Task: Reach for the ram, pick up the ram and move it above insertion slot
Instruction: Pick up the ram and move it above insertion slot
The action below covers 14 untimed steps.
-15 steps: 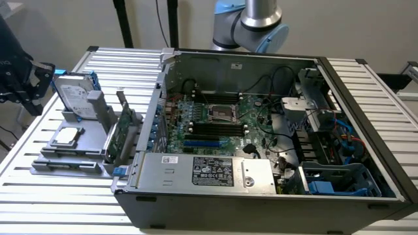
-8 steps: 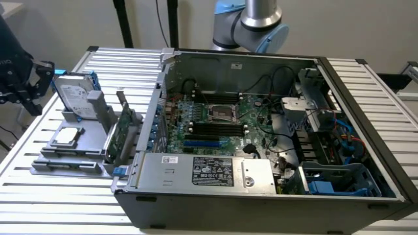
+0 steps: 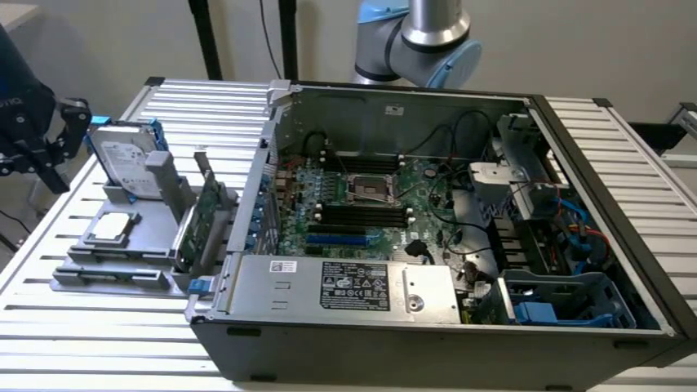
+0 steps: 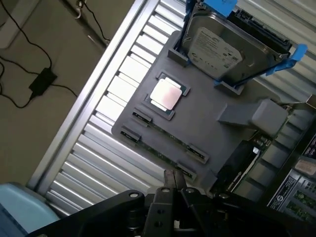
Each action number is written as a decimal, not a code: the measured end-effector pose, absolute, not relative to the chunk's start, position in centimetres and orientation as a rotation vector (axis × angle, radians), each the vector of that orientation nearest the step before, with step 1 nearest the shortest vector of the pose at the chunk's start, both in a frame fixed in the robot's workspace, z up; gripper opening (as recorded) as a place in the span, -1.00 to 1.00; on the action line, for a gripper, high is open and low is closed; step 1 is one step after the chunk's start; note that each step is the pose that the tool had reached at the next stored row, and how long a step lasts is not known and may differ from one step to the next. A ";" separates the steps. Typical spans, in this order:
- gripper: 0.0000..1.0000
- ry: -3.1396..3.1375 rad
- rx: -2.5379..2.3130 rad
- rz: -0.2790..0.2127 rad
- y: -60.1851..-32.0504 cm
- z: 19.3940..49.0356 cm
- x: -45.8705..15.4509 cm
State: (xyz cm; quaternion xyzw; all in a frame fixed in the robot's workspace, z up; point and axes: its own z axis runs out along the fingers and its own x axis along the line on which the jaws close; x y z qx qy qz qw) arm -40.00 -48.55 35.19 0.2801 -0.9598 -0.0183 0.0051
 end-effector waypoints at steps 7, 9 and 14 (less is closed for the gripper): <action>-0.79 -2.943 1.067 -0.055 -48.6 35.2 -40.0; -0.79 -2.923 1.120 -0.055 -48.6 35.2 -40.0; -0.79 -2.869 1.252 -0.053 -48.6 35.2 -40.0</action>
